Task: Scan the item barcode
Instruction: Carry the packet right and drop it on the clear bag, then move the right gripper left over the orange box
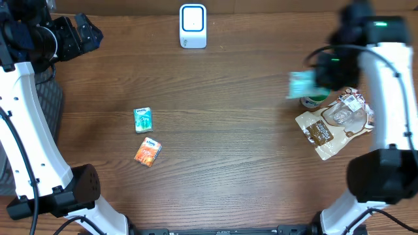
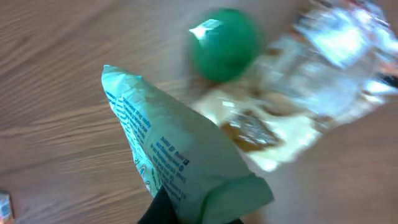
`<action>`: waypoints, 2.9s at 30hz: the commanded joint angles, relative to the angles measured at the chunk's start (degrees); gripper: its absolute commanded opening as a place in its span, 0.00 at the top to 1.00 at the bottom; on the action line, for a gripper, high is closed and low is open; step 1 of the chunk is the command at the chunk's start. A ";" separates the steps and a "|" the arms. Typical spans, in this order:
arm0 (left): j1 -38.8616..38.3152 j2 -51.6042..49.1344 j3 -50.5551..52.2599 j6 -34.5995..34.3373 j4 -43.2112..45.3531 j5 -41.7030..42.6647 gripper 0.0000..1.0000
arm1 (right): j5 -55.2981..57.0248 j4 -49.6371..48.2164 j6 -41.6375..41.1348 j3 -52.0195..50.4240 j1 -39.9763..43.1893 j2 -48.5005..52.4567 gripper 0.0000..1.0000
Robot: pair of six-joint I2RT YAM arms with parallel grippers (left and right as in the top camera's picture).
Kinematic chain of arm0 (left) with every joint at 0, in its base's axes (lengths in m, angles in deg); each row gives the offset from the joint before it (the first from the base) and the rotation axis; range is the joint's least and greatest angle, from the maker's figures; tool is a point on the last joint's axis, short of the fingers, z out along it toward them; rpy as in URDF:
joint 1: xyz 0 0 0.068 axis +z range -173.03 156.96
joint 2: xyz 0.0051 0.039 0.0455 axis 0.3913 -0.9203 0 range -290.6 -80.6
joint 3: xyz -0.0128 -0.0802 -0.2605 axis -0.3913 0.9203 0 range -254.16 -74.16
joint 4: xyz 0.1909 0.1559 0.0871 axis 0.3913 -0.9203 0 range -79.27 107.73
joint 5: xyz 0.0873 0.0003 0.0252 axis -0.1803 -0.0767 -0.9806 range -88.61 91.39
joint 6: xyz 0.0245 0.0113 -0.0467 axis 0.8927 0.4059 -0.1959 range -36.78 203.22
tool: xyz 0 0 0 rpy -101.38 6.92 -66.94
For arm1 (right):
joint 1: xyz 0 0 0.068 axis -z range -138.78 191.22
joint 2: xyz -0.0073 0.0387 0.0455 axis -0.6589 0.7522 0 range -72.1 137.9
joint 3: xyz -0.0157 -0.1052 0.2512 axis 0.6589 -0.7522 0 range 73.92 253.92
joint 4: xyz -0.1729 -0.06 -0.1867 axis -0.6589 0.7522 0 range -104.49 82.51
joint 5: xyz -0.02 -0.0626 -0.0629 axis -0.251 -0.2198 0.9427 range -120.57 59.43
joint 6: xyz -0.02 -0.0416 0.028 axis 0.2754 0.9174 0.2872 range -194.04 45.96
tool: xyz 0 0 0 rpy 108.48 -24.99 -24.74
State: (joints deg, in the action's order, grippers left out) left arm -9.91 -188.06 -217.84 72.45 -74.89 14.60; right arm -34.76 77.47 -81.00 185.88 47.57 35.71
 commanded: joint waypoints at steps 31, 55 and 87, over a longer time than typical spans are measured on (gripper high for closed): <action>-0.02 0.66 -0.44 -0.59 0.07 -0.13 0.01 | -24.98 -5.25 8.55 -4.63 -0.02 -0.87 0.41; -0.02 0.66 -0.44 -0.59 0.07 -0.13 0.00 | -29.35 -44.35 -6.82 -10.16 -51.06 13.25 0.55; -0.02 0.66 -0.44 -0.59 0.07 -0.13 0.00 | -16.90 -48.87 8.96 -10.38 -58.90 24.02 0.71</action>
State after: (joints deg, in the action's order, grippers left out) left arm -9.91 -188.06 -217.84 72.45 -74.89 14.60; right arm -50.17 28.95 -72.87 175.70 -11.05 59.34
